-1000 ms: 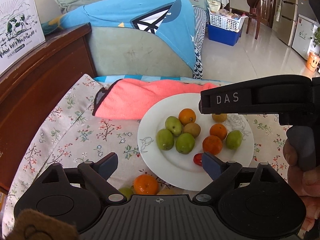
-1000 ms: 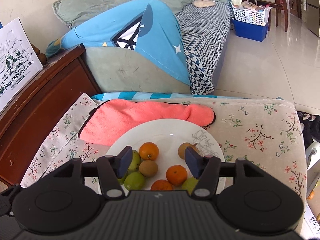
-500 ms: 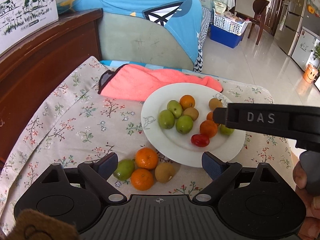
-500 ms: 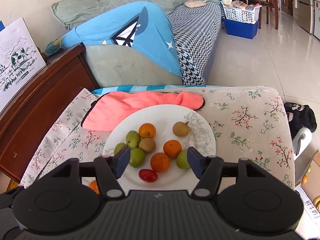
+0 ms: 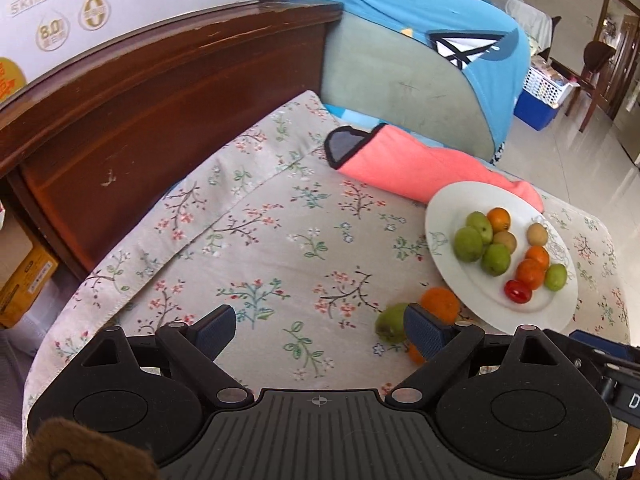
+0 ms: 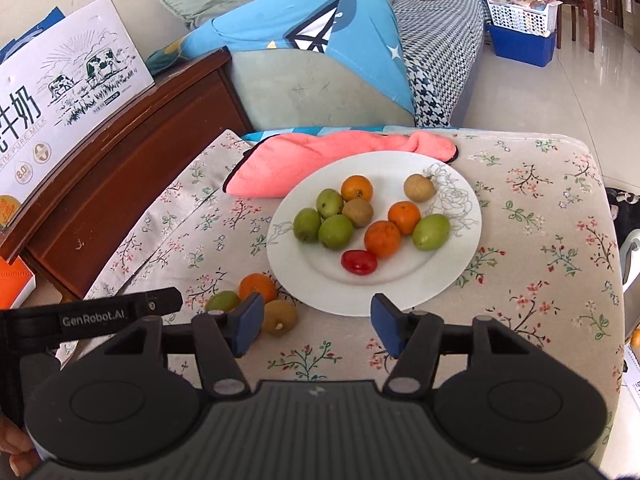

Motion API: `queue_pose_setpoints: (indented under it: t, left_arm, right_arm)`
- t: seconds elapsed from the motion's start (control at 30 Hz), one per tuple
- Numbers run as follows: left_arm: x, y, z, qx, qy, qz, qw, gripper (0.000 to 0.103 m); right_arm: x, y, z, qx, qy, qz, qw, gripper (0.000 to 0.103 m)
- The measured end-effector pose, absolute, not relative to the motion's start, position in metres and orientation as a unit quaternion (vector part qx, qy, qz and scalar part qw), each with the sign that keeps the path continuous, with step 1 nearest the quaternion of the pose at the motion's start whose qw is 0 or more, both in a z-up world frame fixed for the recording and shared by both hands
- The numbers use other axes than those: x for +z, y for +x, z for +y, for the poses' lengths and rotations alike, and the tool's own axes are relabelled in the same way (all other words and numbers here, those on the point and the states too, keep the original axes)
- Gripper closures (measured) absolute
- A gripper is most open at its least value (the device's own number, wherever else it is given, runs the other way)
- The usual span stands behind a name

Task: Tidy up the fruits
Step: 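Withdraw both grippers from the plate toward the remaining loose fruits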

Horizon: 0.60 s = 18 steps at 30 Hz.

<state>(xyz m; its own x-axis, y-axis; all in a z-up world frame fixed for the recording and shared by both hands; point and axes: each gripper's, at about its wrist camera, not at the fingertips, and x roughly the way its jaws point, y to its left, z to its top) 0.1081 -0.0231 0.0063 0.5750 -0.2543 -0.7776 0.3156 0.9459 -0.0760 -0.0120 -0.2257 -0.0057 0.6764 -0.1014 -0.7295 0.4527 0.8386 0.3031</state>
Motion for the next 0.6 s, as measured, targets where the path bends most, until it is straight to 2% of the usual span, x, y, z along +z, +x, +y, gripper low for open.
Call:
queue_pose_setpoints:
  t: [0.3,0.6]
  left_arm:
    - [-0.003,0.111,-0.014,-0.135,0.02,0.447,0.884,0.011]
    - [-0.011,0.113,-0.022,-0.135,0.021,0.443,0.886,0.011]
  right_arm:
    - [-0.027,0.006,-0.211,-0.144,0.21,0.386,0.887,0.058]
    - [-0.047,0.022,-0.212,-0.143,0.242,0.39,0.877,0.058]
